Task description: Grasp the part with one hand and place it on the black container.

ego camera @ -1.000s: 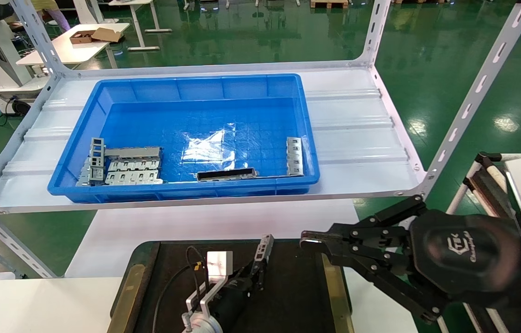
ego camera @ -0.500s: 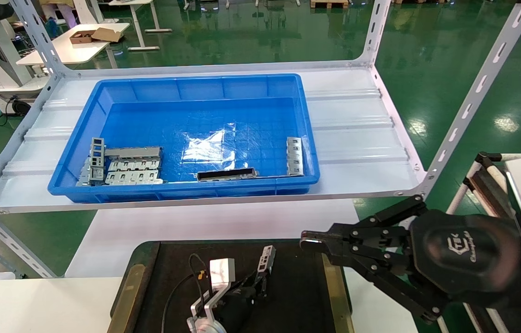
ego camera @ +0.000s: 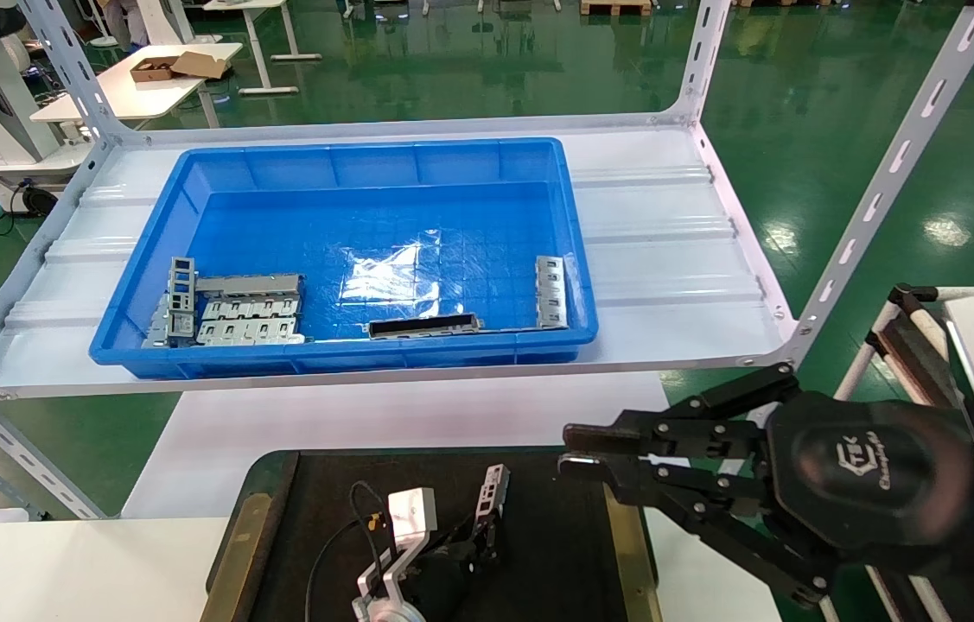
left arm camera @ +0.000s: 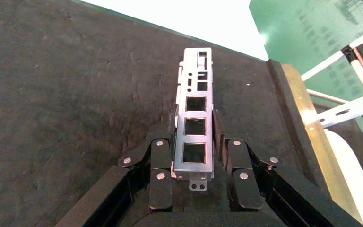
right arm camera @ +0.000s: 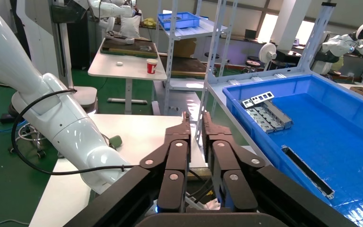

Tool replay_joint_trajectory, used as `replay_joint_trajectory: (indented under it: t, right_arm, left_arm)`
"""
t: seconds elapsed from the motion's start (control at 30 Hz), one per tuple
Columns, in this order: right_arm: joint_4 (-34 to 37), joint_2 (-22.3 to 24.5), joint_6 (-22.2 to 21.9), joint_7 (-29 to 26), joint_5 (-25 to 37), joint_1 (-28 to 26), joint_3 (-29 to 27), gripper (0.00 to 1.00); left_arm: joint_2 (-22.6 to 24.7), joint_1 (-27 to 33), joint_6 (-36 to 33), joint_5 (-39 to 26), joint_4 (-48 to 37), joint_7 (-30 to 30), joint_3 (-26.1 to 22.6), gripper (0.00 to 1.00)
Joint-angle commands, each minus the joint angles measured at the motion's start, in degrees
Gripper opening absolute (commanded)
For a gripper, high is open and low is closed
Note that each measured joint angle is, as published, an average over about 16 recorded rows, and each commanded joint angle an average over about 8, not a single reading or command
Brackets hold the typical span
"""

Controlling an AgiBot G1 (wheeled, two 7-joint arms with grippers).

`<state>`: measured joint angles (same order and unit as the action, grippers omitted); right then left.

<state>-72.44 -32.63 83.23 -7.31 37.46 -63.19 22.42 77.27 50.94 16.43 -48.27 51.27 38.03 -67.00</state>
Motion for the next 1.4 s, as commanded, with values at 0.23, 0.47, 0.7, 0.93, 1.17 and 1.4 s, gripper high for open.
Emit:
replay_joint_trajectory:
  t: [0.23,0.47,0.7,0.93,1.17,1.4]
  right_arm:
    - [0.00,0.00,0.00,0.00,0.00,0.00,0.00,1.00]
    - [0.00,0.00,0.00,0.00,0.00,0.00,0.01,1.00]
    - [0.00,0.00,0.00,0.00,-0.01,0.00,0.01,1.00]
    - [0.00,0.00,0.00,0.01,-0.01,0.00,0.01,1.00]
    - [0.00,0.00,0.00,0.01,-0.01,0.00,0.01,1.00]
    - [0.00,0.01,-0.01,0.01,-0.01,0.00,0.02,1.00]
  left_arm:
    - [-0.22,1.79,4.21,7.48,1.56,-3.20,-4.65,1.00]
    - [-1.66,4.02,8.75,15.42,4.48,-9.15,-9.23,1.00]
    - [-8.69,7.44,9.18,23.40,13.49,-16.21,-14.25,1.00]
    - [-16.38,9.65,5.49,24.95,21.98,-17.61,-14.98,1.00]
    - [-22.78,9.05,-3.78,19.89,25.82,-17.33,-11.21,1.00]
    - [-28.14,6.65,-17.36,15.21,26.07,-18.44,-3.13,1.00]
